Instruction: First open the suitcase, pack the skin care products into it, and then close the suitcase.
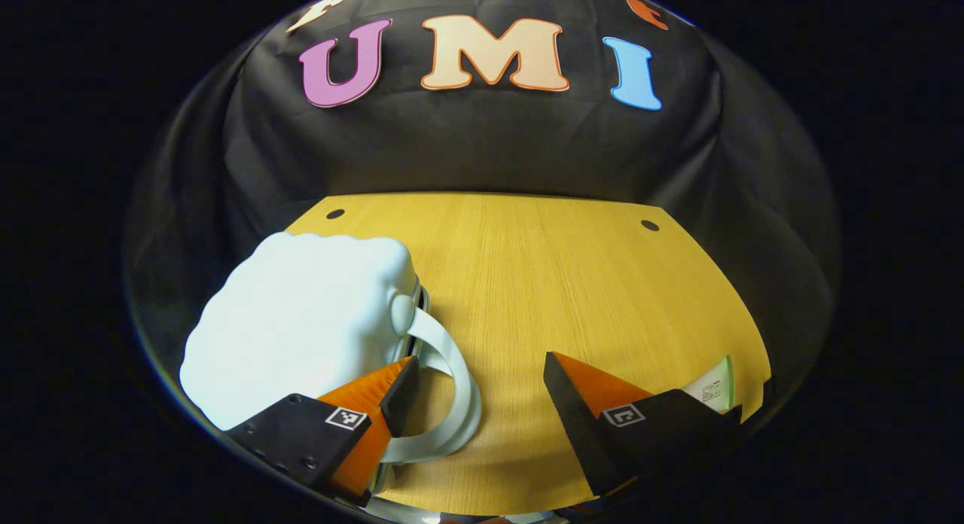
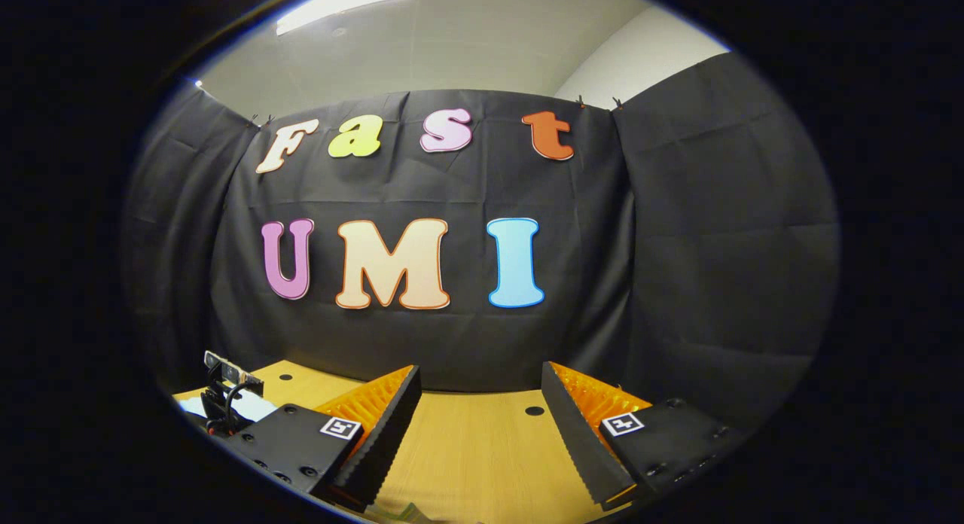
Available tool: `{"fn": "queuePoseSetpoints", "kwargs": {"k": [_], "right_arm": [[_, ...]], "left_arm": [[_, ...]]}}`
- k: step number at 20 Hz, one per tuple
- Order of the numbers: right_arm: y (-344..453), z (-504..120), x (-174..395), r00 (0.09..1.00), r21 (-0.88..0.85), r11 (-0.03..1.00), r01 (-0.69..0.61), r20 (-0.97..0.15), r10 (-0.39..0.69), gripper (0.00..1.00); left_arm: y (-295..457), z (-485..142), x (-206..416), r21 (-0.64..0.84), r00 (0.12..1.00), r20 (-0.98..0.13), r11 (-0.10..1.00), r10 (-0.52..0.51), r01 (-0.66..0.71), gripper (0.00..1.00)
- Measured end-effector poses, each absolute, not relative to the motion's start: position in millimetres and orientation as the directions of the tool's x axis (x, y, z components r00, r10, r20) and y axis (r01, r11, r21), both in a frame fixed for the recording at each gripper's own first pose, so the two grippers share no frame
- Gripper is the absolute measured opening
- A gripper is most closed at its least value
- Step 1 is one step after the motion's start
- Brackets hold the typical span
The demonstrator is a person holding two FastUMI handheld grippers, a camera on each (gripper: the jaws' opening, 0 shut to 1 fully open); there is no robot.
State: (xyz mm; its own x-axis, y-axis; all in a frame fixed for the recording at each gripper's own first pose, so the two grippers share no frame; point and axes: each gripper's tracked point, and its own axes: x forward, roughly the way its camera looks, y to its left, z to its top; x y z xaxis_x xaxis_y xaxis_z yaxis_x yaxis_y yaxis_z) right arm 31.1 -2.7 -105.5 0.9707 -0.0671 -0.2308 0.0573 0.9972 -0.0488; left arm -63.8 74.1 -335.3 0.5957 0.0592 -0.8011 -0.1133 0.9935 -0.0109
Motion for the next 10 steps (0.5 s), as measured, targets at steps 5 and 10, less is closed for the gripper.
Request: {"fn": "queuePoseSetpoints", "kwargs": {"k": [5, 10], "right_arm": [[0.0, -108.8, 26.7, 0.969, -0.095, 0.995, 0.038, -0.240, -0.060, 0.99], [-10.6, -104.6, 22.1, 0.971, -0.105, 0.993, 0.057, -0.227, -0.080, 0.98]], "left_arm": [[77.4, -366.7, -65.9, -0.044, 0.497, -0.867, 0.991, 0.026, -0.128, 0.90], [84.6, -387.7, -72.4, -0.042, 0.418, -0.908, 0.988, 0.023, -0.147, 0.67]]}}
